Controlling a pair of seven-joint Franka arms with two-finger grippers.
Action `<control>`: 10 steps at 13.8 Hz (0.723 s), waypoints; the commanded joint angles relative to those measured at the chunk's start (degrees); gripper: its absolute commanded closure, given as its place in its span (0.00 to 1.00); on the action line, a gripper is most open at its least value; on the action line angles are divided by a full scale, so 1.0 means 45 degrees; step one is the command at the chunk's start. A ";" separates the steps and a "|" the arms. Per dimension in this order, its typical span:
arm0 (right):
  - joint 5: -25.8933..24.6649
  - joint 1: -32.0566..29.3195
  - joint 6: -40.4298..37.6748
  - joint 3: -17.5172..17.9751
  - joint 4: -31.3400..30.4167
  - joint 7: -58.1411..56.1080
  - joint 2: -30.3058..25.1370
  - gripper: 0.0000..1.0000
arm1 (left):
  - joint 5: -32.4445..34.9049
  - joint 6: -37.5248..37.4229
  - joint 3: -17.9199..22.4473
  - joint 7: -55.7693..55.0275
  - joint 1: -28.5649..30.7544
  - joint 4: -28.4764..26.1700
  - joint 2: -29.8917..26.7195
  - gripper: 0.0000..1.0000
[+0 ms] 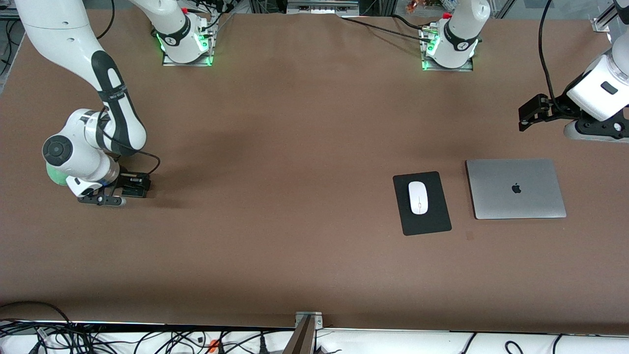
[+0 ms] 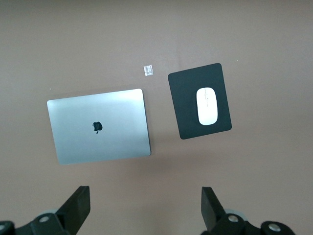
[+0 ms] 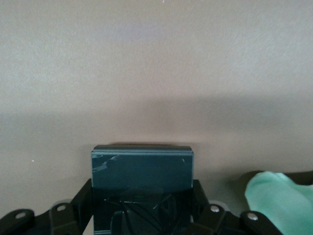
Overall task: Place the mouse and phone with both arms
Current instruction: 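Carry the black phone beside the green plush toy and set it down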
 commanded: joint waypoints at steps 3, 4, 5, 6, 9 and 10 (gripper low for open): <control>0.0436 -0.0010 0.1117 0.0146 -0.1424 -0.0253 -0.0832 0.70 | -0.0218 -0.0188 0.0014 0.0164 0.0003 0.0507 0.0252 0.00; 0.0436 -0.0030 0.1236 0.0146 -0.1464 -0.0253 -0.0812 0.60 | -0.0218 -0.0188 0.0014 0.0144 -0.0016 0.0507 0.0232 0.00; 0.0436 -0.0010 0.1218 0.0146 -0.1445 -0.0292 -0.0812 0.27 | -0.0218 -0.0188 0.0014 0.0144 -0.0016 0.0507 0.0232 0.00; 0.0436 -0.0010 0.1140 0.0146 -0.1386 -0.0408 -0.0831 0.00 | -0.0257 -0.0168 0.0014 0.0144 0.0003 0.0507 0.0232 0.00; 0.0436 0.0009 0.0033 0.0283 -0.0784 -0.0449 -0.0909 0.00 | -0.0472 -0.0188 0.0034 0.0144 0.0042 0.0487 0.0252 0.00; 0.0436 0.0009 -0.1018 0.0283 -0.0181 -0.0429 -0.0910 0.00 | -0.0491 -0.0168 0.0015 0.0144 0.0042 0.0507 0.0252 0.00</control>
